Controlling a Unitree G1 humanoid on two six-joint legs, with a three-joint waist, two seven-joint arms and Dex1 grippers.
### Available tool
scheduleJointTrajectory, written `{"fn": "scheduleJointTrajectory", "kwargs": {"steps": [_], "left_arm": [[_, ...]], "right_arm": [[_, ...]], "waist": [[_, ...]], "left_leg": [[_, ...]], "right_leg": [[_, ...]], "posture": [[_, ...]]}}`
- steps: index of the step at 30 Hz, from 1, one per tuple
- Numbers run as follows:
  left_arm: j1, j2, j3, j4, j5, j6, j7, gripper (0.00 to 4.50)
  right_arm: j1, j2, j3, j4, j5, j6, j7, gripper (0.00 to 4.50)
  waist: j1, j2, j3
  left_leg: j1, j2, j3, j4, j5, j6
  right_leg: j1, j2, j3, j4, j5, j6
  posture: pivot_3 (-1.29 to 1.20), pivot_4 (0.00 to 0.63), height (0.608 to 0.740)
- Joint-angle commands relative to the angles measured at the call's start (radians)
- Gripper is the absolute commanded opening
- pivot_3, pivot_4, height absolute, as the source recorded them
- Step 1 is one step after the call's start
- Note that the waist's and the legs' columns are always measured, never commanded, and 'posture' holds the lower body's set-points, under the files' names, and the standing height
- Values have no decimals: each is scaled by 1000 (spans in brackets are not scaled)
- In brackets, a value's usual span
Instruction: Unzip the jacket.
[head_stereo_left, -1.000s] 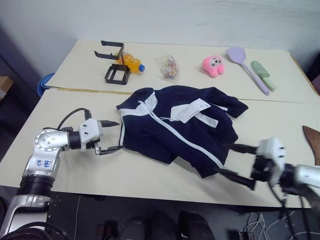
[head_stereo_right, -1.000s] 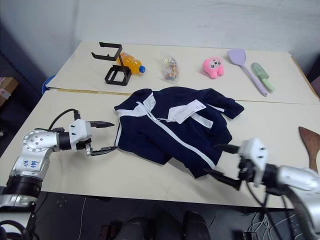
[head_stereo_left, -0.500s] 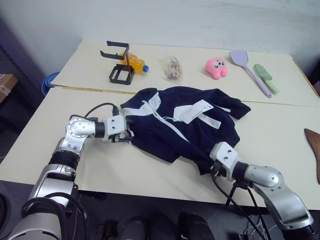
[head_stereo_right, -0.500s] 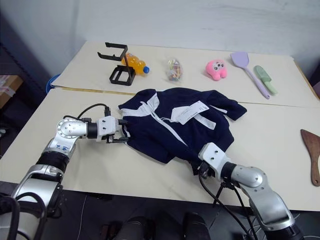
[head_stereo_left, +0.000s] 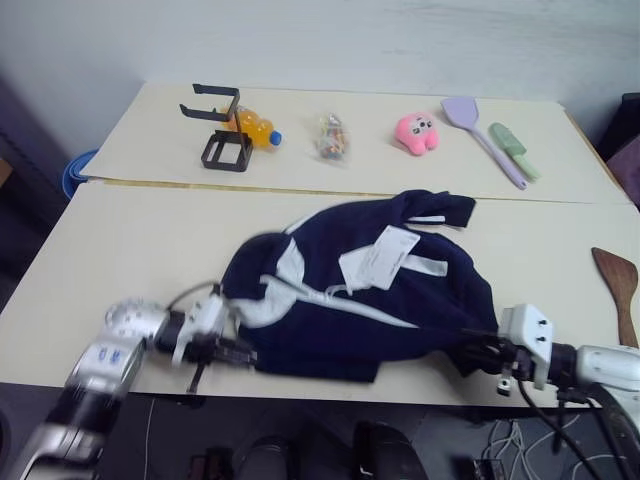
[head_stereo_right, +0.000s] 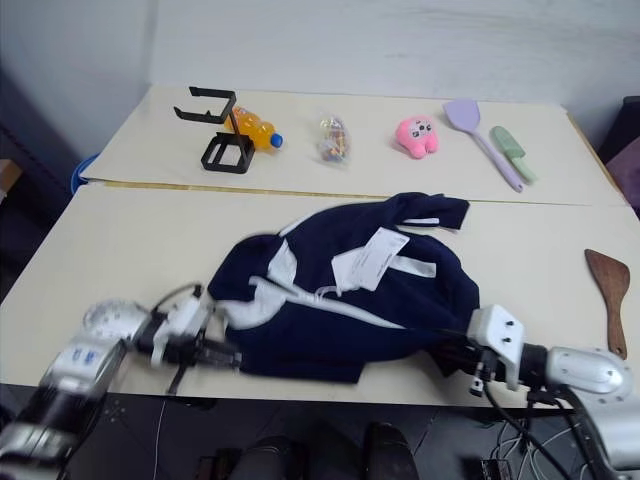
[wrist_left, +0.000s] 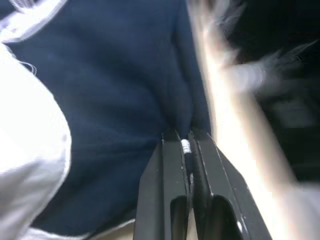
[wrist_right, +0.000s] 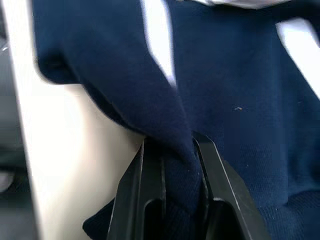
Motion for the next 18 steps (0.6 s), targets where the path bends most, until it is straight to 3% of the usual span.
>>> {"fn": "scheduleJointTrajectory", "kwargs": {"steps": [1,6,8,11,14,16,18], "left_arm": [[142,39,59,-257,-64,114,108,0],[239,-27,54,-394,-81,175,278,0],[244,-22,57,-401,-67,195,313,0],[241,0,116,-408,-136,286,342,811],[242,102,224,-392,-221,335,248,1769],[186,138,276,-358,-274,350,209,2392],[112,141,293,-319,-304,370,208,2403]], "right_arm": [[7,-49,-68,97,4,-50,65,283],[-7,-54,-34,187,-28,-83,83,283],[22,-66,-53,160,40,-2,118,1029],[68,-60,-120,122,94,-5,140,1969],[251,-142,-289,-89,333,339,185,3062],[273,-178,-407,-193,559,535,130,3789],[227,-186,-456,-239,694,629,49,4467]], "waist": [[6,0,0],[24,3,1],[29,3,1],[34,4,2],[36,10,5],[34,11,6],[30,12,7]], "left_leg": [[0,0,-1,0,0,0],[4,-1,-6,0,0,-2],[6,-1,-6,0,-1,-2],[8,-1,-7,-1,-1,-3],[7,-1,-9,-1,-1,-3],[7,0,-10,-2,-1,-3],[8,0,-11,-2,-2,-3]], "right_leg": [[1,-2,2,-1,0,0],[7,-8,1,-6,-1,-2],[9,-8,0,-6,-1,-2],[10,-8,-1,-6,-2,-3],[10,-9,-3,-6,-3,-5],[10,-10,-4,-6,-3,-6],[11,-11,-4,-6,-4,-6]], "posture": [[0,150,740],[0,150,740],[0,150,740],[0,150,740],[0,150,740],[0,150,740],[0,150,740]]}}
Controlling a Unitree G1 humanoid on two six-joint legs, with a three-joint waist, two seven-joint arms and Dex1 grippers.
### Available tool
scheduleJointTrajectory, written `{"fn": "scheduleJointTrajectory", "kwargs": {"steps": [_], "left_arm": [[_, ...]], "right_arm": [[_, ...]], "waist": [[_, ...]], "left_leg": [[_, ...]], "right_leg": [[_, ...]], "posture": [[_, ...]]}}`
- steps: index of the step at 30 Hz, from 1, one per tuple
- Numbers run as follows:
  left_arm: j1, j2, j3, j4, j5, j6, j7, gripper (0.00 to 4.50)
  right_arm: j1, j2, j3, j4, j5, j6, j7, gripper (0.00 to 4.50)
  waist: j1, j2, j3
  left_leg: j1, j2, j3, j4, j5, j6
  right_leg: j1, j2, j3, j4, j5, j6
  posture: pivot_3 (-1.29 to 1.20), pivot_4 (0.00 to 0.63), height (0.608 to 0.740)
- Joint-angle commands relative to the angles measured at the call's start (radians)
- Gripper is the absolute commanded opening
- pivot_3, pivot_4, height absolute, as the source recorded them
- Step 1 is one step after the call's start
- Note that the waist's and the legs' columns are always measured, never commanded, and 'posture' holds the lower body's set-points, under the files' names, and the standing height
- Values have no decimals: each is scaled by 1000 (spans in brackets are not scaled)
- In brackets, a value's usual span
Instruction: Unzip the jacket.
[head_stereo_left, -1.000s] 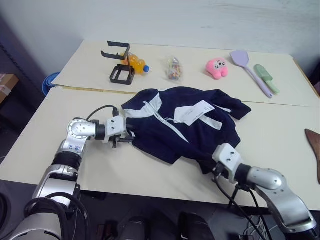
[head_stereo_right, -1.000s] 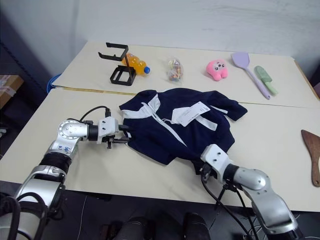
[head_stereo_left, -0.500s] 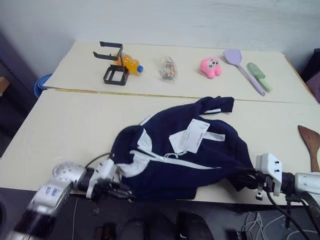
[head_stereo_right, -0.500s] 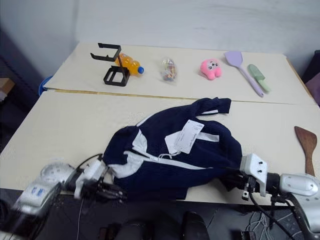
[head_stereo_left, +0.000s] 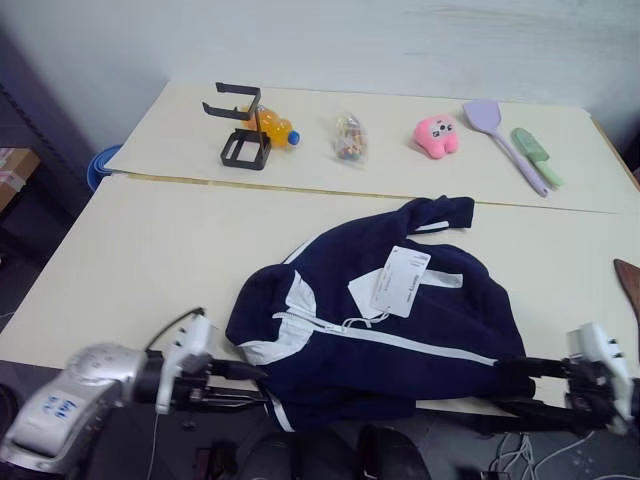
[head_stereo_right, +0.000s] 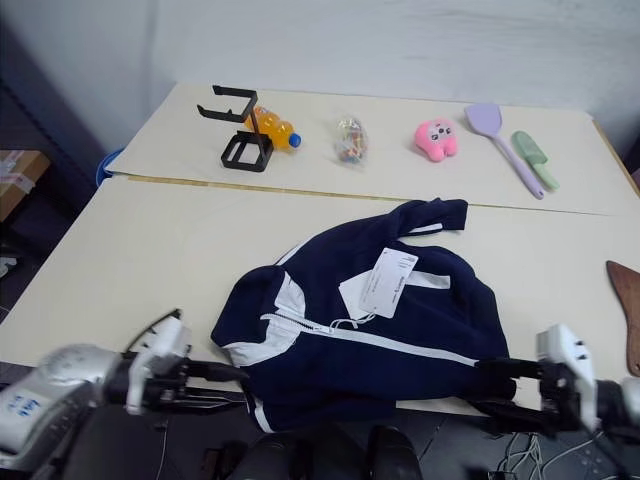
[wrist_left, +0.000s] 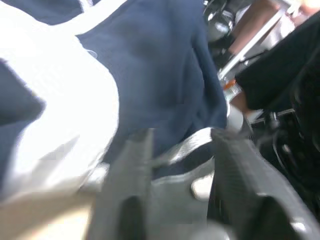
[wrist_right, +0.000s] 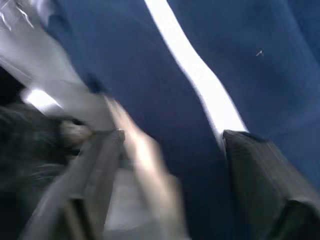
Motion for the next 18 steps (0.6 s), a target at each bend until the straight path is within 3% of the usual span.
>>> {"fn": "scheduleJointTrajectory", "kwargs": {"steps": [1,3,5,10,14,18], "left_arm": [[-122,-20,22,53,-53,2,-12,2403],[-213,-56,-16,103,-19,-32,-8,2403],[-342,-130,-112,189,74,-121,-13,2761],[-519,-263,-247,388,223,-298,-51,4222],[-563,-308,-282,473,267,-371,-76,4222],[-551,-328,-302,505,304,-422,-78,4222]], "right_arm": [[-103,-15,-74,-101,222,153,-147,4491],[-206,10,-21,-103,221,175,-270,4491],[-372,57,142,-84,159,222,-438,4500],[-605,185,385,1,58,343,-662,4500],[-703,298,428,40,115,407,-699,4500],[-757,366,442,14,177,475,-740,4500]], "waist": [[-2,-1,0],[-1,-1,0],[1,-1,0],[4,-1,0],[2,-2,0],[1,-2,0]], "left_leg": [[0,0,0,0,0,0],[2,0,0,0,-1,-1],[1,-1,0,-1,-1,-2],[-9,-3,0,0,2,-2],[-17,-7,6,0,2,-1],[-17,-4,6,1,2,-1]], "right_leg": [[0,0,0,0,0,0],[1,0,0,0,0,0],[-1,0,0,1,0,0],[-8,7,-5,7,0,1],[-20,13,-8,10,1,1],[-19,14,-8,9,1,2]], "posture": [[0,150,740],[0,150,740],[0,150,740],[0,150,740],[0,150,740],[0,150,740]]}}
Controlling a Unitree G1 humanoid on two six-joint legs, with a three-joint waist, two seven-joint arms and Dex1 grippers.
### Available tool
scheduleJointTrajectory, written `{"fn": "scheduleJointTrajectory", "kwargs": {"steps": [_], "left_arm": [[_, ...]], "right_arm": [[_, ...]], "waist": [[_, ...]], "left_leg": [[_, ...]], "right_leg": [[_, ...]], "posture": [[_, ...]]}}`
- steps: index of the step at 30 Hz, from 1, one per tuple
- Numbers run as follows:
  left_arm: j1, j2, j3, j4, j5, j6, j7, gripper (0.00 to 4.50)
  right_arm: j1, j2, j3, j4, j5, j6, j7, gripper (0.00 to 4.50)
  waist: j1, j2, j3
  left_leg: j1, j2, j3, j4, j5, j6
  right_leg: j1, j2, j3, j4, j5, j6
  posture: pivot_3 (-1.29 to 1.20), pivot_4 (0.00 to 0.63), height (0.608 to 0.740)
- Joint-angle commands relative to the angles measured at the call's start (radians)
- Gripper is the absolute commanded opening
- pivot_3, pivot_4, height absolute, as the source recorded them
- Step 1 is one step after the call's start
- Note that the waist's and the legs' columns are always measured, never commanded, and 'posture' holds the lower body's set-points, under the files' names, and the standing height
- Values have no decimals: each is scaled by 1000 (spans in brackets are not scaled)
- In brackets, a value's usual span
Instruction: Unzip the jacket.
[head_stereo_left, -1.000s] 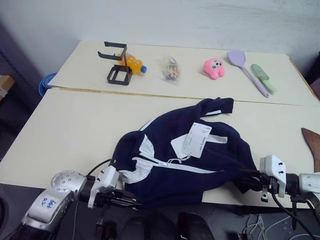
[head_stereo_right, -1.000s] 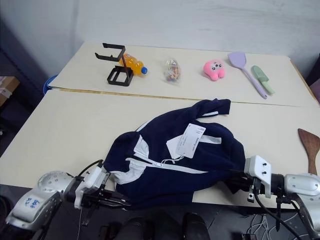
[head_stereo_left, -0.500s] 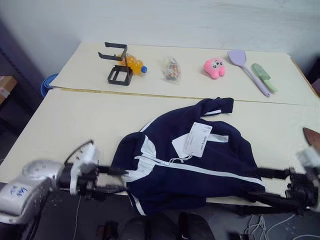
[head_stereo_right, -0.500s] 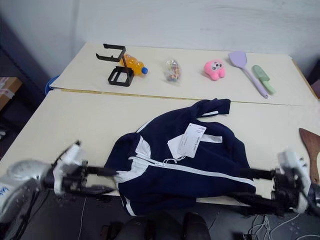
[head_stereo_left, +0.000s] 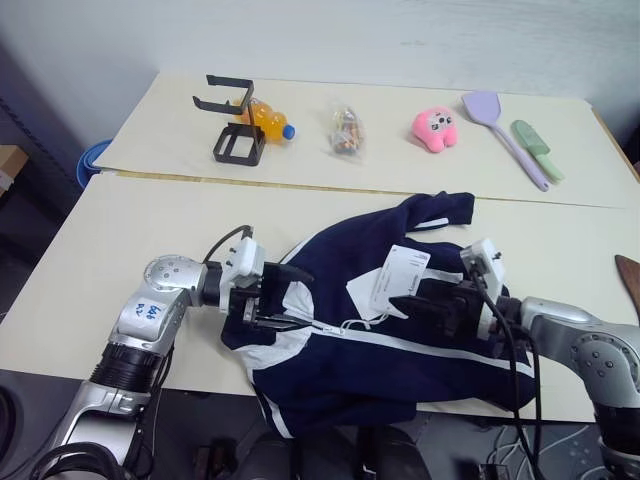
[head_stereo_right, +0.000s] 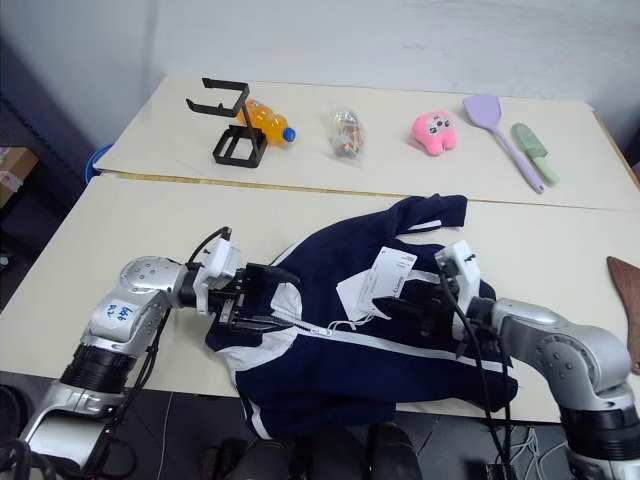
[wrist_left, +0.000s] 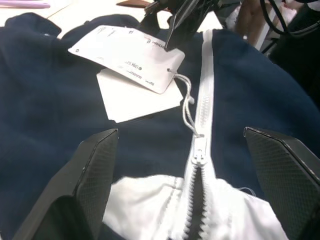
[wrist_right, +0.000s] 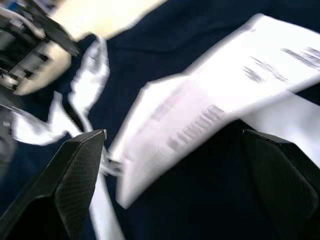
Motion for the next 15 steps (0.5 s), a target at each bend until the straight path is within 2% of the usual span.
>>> {"fn": "scheduleJointTrajectory", "kwargs": {"steps": [1,10,13,15], "left_arm": [[13,-15,-17,16,35,-54,-8,4222],[14,-76,-45,61,104,-99,38,4222],[1,-91,-49,90,126,-120,49,4256],[-11,-102,-49,114,136,-134,56,4256]], "right_arm": [[-39,33,15,-46,47,50,-34,4500],[-115,86,102,24,31,201,-91,4500],[-139,106,109,75,21,234,-96,3973],[-153,109,114,100,19,248,-76,3318]], "waist": [[0,0,0],[-1,0,0],[-2,0,0],[-2,-1,0]], "left_leg": [[0,1,0,1,1,0],[1,0,2,2,5,3],[1,0,2,1,5,3],[1,0,2,1,5,3]], "right_leg": [[0,0,1,0,1,1],[1,-2,5,0,4,6],[1,-2,5,0,4,6],[1,-1,5,-1,4,6]], "posture": [[0,150,740],[0,150,740],[0,150,740],[0,150,740]]}}
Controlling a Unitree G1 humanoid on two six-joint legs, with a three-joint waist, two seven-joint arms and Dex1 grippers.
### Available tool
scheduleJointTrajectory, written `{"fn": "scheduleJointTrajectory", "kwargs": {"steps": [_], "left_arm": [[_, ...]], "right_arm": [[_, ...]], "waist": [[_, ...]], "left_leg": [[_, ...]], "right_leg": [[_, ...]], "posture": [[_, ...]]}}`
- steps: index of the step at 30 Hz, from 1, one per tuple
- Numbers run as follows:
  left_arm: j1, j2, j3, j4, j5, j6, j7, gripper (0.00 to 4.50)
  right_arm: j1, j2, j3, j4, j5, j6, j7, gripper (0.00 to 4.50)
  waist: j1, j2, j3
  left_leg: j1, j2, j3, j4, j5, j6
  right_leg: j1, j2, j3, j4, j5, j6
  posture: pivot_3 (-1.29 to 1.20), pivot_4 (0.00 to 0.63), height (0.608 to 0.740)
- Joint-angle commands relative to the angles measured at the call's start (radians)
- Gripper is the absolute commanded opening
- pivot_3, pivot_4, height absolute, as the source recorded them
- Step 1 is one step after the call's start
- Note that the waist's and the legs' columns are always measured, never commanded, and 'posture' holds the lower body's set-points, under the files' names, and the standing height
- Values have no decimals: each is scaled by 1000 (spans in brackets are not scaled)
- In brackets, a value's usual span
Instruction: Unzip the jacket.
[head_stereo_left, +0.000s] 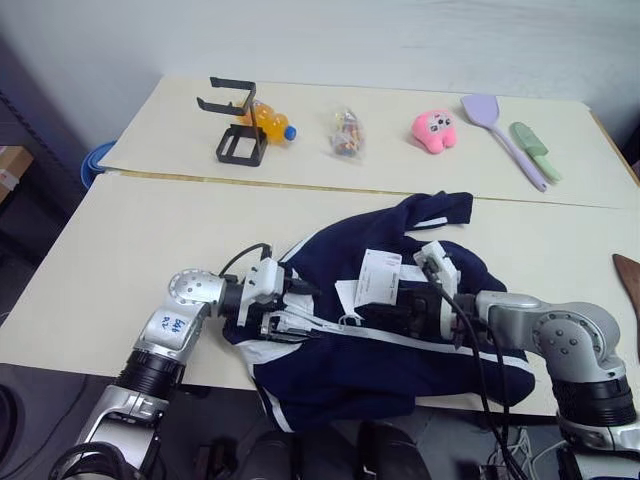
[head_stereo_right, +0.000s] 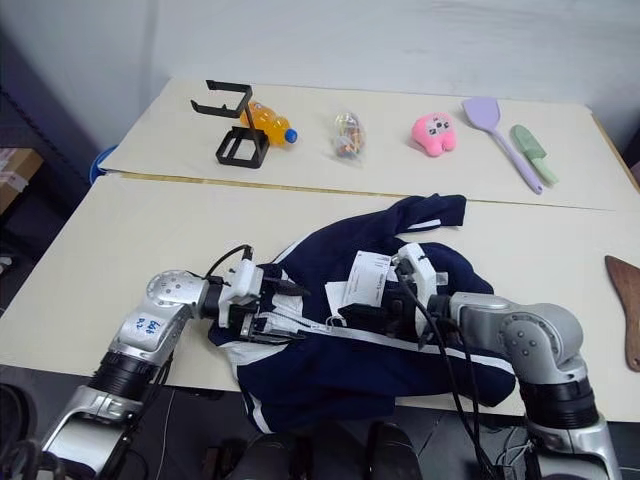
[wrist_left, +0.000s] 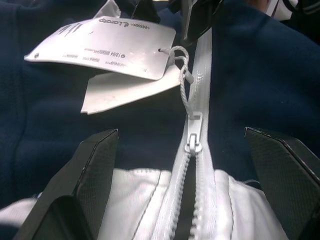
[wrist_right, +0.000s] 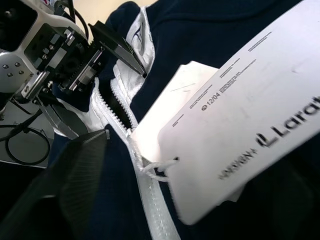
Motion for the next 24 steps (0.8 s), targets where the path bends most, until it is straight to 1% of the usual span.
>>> {"fn": "scheduleJointTrajectory", "kwargs": {"steps": [1,2,4,5,7,10,11,13,16,19,24], "left_arm": [[-25,-14,2,33,25,-41,18,4256],[-28,-16,1,44,30,-43,19,4256],[-34,-22,-4,70,45,-62,22,4256],[-36,-26,-6,80,51,-67,26,4256],[-38,-33,-8,94,56,-73,28,4256],[-30,-42,-15,119,72,-83,37,4256],[-26,-44,-14,120,76,-81,44,4256],[-15,-48,-13,112,74,-76,48,4256],[4,-57,-17,99,71,-66,57,4256],[18,-71,-29,103,78,-63,67,4256],[33,-82,-53,101,106,-43,89,4256]], "right_arm": [[-17,13,10,37,15,46,33,2926],[-20,23,4,46,26,55,35,2722],[-26,36,-2,58,50,78,55,2097],[-26,42,-6,59,59,86,66,1704],[-21,50,-10,51,59,74,89,1059],[1,95,-72,4,38,-76,124,16],[17,99,-107,-34,17,-170,167,16],[59,59,-145,-105,-39,-297,241,16],[149,-30,-139,-162,-277,-567,298,16],[254,-124,-138,-139,-532,-843,311,16],[395,-160,-308,-131,-724,-1078,227,16]], "waist": [[0,0,0],[0,0,0],[-1,0,0],[-1,0,0],[0,0,0],[1,-1,0],[1,-1,0],[5,-1,0],[4,-2,-1],[6,-3,-2],[8,-2,-2]], "left_leg": [[0,0,0,0,0,0],[0,0,0,0,0,0],[0,0,0,0,0,0],[0,0,0,0,0,0],[0,0,0,0,0,0],[0,0,0,0,0,0],[0,0,0,0,0,0],[0,-1,0,0,0,0],[0,-2,0,0,-1,1],[1,-2,1,0,-1,1],[4,-2,3,0,0,1]], "right_leg": [[0,0,0,0,0,0],[0,0,0,0,0,0],[0,0,0,0,0,0],[0,0,0,0,0,0],[0,0,0,0,0,0],[0,0,0,0,0,0],[0,0,0,0,0,0],[0,0,0,0,0,0],[0,-1,1,-1,1,1],[1,-1,1,-1,1,2],[3,-1,3,-1,1,2]], "posture": [[0,150,740],[0,150,740],[0,150,740],[0,150,740],[0,150,740],[0,150,740],[0,150,740],[0,150,740],[0,150,740],[0,150,740],[0,150,740]]}}
